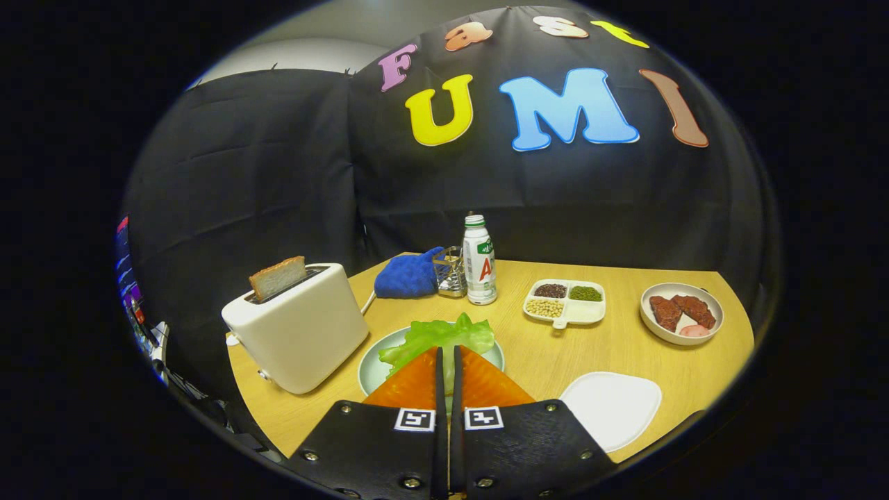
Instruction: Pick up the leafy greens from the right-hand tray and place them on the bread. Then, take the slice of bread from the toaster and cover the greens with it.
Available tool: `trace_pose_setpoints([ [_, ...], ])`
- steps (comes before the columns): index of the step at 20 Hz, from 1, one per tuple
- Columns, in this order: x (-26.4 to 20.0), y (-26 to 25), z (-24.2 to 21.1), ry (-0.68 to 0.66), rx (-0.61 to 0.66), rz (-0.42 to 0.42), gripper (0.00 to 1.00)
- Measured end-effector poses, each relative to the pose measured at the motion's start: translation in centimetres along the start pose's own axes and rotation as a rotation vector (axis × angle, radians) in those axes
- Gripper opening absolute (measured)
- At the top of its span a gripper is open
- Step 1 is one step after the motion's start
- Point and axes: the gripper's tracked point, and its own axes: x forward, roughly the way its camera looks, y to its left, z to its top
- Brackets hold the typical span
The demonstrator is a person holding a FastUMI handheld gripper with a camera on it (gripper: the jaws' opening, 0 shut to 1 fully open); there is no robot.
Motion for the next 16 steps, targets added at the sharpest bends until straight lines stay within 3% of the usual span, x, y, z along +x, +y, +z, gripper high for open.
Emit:
trace_pose_setpoints([
  [7,4.9,1.6,-1.6,0.036,-0.009,0.021,0.01],
  [16,6.4,0.5,-4.6,0.115,-0.014,-0.015,0.03],
])
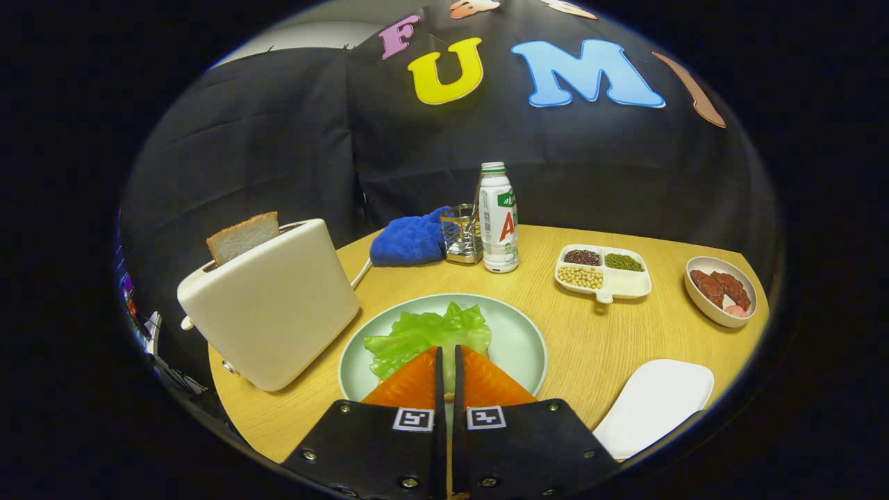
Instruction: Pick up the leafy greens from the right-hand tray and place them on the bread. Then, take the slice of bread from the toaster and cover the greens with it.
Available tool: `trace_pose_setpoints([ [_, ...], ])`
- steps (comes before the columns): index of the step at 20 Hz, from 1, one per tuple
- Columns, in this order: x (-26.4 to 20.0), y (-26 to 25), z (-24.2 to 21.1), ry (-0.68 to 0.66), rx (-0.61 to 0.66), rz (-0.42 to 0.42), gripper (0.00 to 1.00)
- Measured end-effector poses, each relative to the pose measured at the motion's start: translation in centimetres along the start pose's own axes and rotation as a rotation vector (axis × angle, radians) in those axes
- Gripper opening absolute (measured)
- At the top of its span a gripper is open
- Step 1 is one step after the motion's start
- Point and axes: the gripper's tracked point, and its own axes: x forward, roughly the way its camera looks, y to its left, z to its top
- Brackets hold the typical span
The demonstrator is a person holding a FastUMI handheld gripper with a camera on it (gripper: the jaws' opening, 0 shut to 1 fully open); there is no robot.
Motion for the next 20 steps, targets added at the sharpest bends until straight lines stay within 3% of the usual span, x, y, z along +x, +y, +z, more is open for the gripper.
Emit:
trace_pose_setpoints([
  [2,-0.4,-0.4,0.1,-0.002,-0.01,-0.015,0.05],
  [7,-0.5,-1.9,0.4,-0.015,-0.056,-0.083,0.35],
  [10,-1.0,-2.2,1.0,-0.044,-0.042,-0.099,0.37],
  [11,-1.5,-2.0,1.4,-0.064,-0.04,-0.098,0.45],
  [20,-6.4,2.7,6.2,-0.291,-0.079,-0.118,0.47],
])
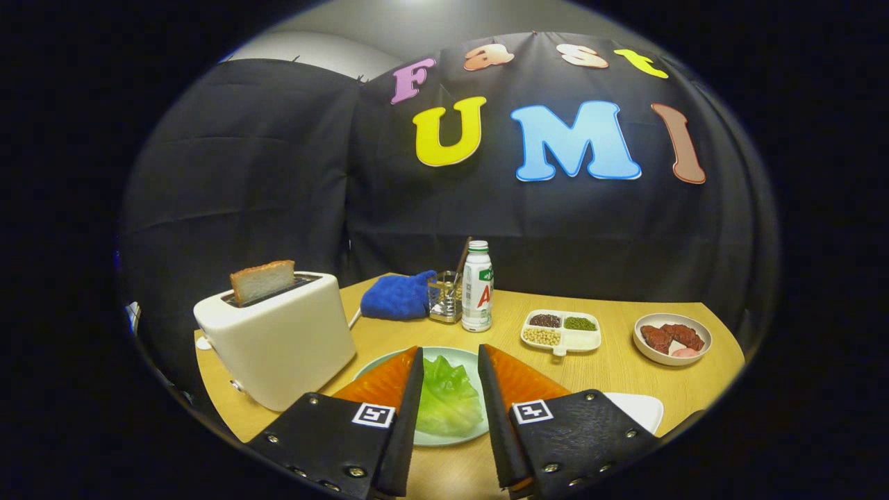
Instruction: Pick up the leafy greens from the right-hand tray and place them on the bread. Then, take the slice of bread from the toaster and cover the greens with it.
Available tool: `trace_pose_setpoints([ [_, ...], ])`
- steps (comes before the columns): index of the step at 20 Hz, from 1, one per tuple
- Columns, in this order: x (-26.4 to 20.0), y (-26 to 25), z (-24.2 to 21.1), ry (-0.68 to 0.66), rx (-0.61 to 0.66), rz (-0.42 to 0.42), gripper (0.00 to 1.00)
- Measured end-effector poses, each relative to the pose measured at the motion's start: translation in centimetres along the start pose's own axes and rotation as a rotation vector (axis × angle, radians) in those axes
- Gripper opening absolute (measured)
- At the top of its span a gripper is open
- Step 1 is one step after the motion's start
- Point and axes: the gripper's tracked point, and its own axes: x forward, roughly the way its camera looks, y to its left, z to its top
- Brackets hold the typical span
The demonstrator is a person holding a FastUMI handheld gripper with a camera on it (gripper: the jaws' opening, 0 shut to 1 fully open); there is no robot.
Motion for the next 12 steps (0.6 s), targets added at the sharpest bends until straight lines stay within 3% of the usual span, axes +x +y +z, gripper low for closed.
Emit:
trace_pose_setpoints([
  [6,-0.1,3.7,1.3,-0.017,-0.009,0.036,0.47],
  [12,-0.1,9.8,2.6,-0.039,-0.042,0.133,0.47],
])
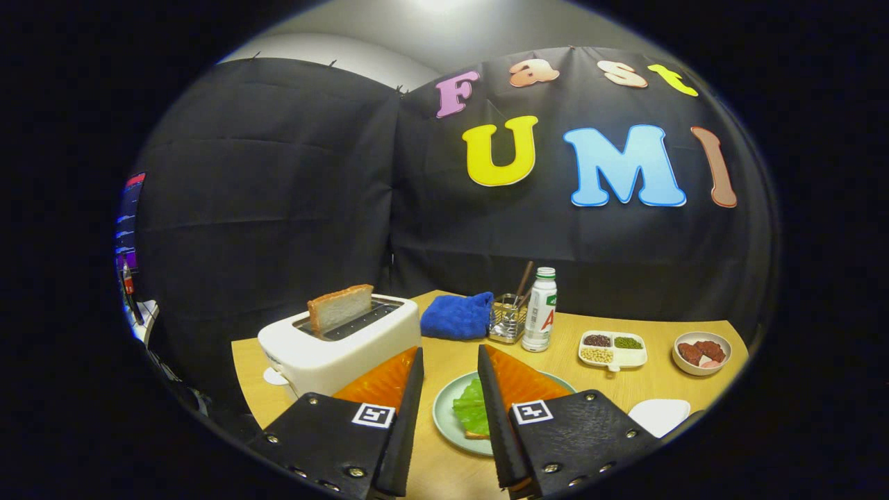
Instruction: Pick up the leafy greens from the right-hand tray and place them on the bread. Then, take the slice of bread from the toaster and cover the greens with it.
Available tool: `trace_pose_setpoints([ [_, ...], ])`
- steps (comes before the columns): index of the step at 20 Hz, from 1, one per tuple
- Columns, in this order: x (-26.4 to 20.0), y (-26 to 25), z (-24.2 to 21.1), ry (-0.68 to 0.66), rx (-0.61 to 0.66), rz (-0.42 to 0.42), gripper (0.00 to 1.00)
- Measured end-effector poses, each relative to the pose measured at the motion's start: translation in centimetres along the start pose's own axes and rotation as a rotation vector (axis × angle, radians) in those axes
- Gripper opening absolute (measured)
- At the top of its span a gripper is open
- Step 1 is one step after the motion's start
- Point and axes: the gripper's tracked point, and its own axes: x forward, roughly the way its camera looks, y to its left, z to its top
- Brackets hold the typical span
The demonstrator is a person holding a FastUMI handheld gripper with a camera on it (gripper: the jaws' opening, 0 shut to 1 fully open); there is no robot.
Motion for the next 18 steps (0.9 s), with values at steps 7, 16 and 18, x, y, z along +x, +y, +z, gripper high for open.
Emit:
trace_pose_setpoints([
  [7,1.2,6.2,1.6,-0.052,-0.002,0.093,0.47],
  [16,5.3,12.5,1.8,-0.034,0.045,0.12,0.47],
  [18,6.4,12.9,1.4,-0.014,0.049,0.099,0.47],
])
